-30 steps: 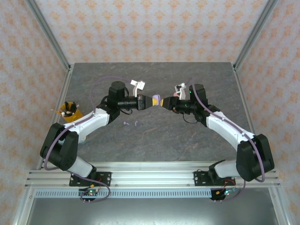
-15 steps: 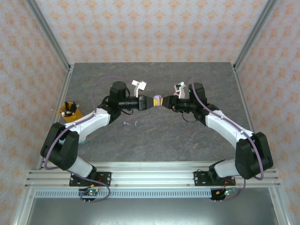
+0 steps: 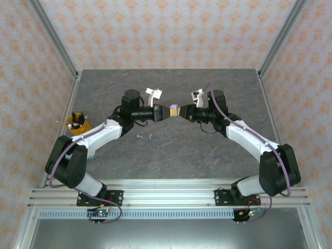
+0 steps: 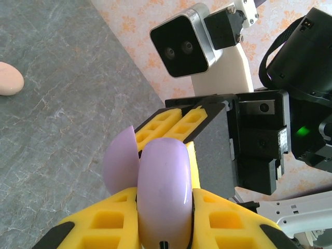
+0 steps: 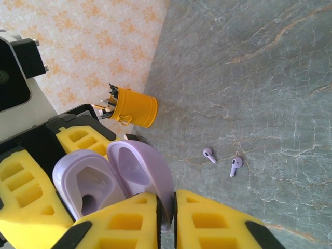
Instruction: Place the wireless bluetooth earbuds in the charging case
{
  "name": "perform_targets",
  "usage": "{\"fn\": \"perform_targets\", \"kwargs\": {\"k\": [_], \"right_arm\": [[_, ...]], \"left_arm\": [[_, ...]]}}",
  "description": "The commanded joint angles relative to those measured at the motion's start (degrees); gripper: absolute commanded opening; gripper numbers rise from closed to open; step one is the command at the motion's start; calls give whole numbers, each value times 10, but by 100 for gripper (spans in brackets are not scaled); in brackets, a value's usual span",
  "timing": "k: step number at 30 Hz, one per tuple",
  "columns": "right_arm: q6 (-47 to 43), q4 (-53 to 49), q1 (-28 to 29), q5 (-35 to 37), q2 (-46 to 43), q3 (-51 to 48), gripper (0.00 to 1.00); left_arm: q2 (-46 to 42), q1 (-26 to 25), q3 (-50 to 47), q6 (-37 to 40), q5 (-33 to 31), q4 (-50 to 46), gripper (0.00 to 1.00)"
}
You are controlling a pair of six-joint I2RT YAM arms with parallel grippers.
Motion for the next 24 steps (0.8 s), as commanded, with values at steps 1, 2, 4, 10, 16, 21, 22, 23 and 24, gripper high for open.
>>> {"fn": "perform_targets", "kwargs": {"k": [1,2,4,10,16,21,22,23,24], "right_arm": [[0,23,-1,14,7,22,9],[0,21,-1,14,7,24,7],[-1,14,-1,14,3,26,4],[-22,-34,-1,29,-13,44,0],[-75,-124,-1,65,-10,72,0],[-165,-230,-1,101,6,109,0],[-190,-256,-1,109,10,120,0],[-220,-283,0,114,14,133,0],[-251,-311,1,123,19,147,0]], "left_arm": [[-6,-13,19,4,25,5,15],[-5,-13,18,5,22,4,18],[-4,-14,17,5,13,1,29],[-3,-14,15,6,-22,-1,51],[-20,-6,21,11,-54,-17,67],[-51,19,54,72,-51,-124,75],[-54,24,68,92,-49,-162,77],[-55,29,85,120,-44,-206,78],[-53,32,101,147,-40,-251,80]]}}
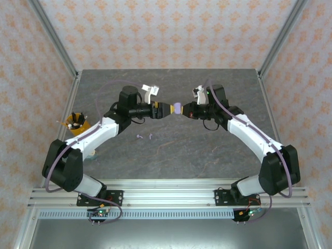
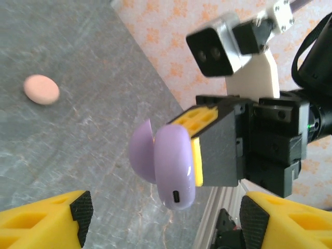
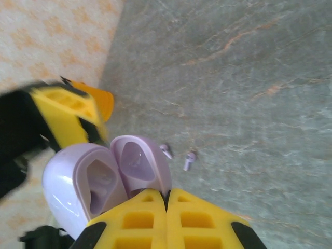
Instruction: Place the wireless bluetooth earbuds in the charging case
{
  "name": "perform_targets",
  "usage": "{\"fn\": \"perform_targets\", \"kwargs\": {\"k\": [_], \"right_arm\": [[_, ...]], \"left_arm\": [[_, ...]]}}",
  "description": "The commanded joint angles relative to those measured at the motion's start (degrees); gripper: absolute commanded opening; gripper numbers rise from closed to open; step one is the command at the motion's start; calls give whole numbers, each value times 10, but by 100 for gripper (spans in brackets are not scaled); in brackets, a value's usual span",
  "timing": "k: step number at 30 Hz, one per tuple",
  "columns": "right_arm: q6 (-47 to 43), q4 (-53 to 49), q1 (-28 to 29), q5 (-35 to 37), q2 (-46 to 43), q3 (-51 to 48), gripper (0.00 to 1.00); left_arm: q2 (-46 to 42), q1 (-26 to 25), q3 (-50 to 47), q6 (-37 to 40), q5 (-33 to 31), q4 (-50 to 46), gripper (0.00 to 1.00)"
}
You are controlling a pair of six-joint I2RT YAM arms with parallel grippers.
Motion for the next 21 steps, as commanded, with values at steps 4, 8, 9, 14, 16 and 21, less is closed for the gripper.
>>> {"fn": "perform_targets", "kwargs": {"k": [4,8,9,14,16,21], "right_arm": [[-209,-175,4,64,24,86,0],[-290,-238,16,98,41,127,0],[-301,-249,18,103,46,135,0],[-325,-267,39,117,59,152,0],[-331,-279,52,130,66,159,0],[-333,-278,66,136,81,164,0]], "left_arm": [[16,19,124,186,39,-293,84],[101,22,216,300,128,-466,84],[127,22,240,332,149,-512,84],[222,21,340,478,223,-701,83],[245,22,361,511,244,-739,84],[296,21,389,564,273,-795,83]]}}
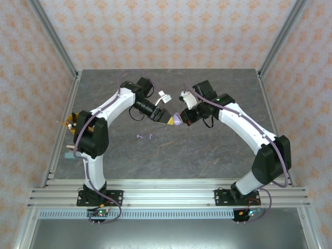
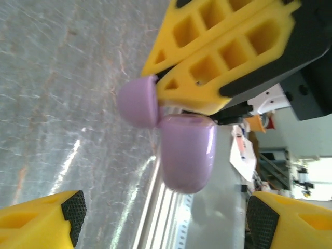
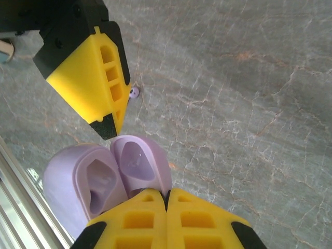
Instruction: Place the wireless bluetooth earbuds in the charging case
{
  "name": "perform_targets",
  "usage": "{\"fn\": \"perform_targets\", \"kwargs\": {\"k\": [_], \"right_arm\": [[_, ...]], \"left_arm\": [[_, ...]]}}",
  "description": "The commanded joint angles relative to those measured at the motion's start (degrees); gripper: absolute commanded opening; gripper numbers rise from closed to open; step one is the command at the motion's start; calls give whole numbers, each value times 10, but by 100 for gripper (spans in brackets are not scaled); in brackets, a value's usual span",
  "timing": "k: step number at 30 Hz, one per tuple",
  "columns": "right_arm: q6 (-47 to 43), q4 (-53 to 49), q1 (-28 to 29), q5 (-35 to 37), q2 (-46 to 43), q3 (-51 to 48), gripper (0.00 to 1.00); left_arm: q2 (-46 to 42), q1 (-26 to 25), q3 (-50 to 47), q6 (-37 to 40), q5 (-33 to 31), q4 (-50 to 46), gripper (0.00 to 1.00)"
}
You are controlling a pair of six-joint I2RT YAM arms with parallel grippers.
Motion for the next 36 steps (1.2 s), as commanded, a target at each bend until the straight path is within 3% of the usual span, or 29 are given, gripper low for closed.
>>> {"fn": "perform_targets", "kwargs": {"k": [1,5,10,13,15,17,20,21,22,29,36], "right_arm": [[-17,-13,6,14,6,19,0],[-10,2,8,1,7,18,0],[-3,9,12,-14,4,15,0],[0,13,14,-17,1,11,0],[4,16,16,-18,-1,7,0],[6,18,16,-14,-2,4,0],[7,14,16,1,-3,3,0],[7,13,16,7,-2,3,0],[7,10,16,13,-2,3,0],[2,2,16,38,-2,12,0],[6,8,15,48,-6,25,0]], "left_arm": [[12,2,30,91,65,-106,82],[34,2,40,141,82,-154,73],[48,2,45,177,97,-180,72],[47,2,42,157,86,-154,72],[34,1,19,72,46,-72,71],[-16,-3,-49,-89,-74,110,75],[-83,9,-100,-178,-161,229,86],[-93,12,-103,-191,-176,242,98],[-105,12,-104,-196,-196,251,99],[-217,13,-93,-203,-384,256,99],[-305,15,-68,-235,-529,259,100]]}}
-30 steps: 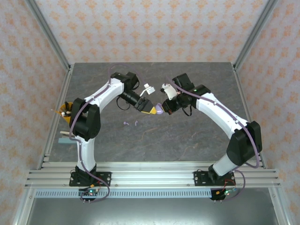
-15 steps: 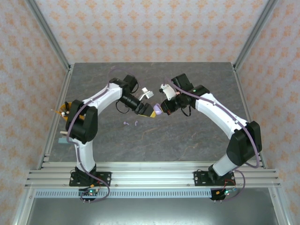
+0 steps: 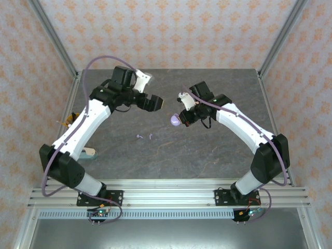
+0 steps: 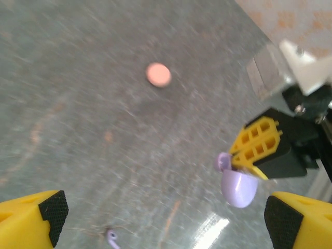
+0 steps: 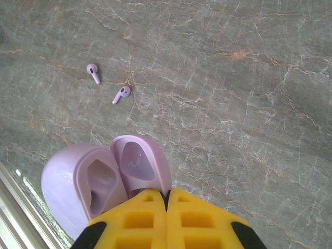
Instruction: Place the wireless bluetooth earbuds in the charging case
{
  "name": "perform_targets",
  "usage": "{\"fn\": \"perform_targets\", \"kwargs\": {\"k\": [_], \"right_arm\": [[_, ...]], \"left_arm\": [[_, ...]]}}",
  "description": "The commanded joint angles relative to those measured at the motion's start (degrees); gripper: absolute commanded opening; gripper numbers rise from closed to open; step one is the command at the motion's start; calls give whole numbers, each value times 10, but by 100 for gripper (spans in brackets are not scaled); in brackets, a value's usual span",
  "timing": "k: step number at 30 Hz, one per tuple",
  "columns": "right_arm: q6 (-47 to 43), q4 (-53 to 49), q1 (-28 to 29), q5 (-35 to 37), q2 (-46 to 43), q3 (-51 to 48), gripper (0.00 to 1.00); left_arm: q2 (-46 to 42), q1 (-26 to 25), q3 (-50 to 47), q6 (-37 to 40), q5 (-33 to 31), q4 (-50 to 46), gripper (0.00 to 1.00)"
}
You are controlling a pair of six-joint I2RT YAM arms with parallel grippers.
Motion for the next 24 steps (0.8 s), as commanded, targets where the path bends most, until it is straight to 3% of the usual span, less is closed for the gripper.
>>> {"fn": "perform_targets", "kwargs": {"k": [1,6,10,13,17,21,24], "right_arm": [[2,2,2,17,-13,27,0],[3,-1,2,17,-10,44,0],[2,-4,2,19,-6,54,0],[0,-7,2,22,-3,62,0],[-1,-11,1,23,4,72,0],[-5,-17,2,23,11,83,0],[-10,-24,2,24,16,89,0]], "left_arm": [[-38,6,20,-43,-129,20,100],[-91,6,-14,-66,-211,59,100],[-90,6,-7,-42,-199,43,100],[-65,6,24,-80,-240,6,100],[-22,7,61,-64,-239,-25,100],[-9,8,51,-70,-194,-7,100],[12,11,51,-39,-66,-16,97]]}}
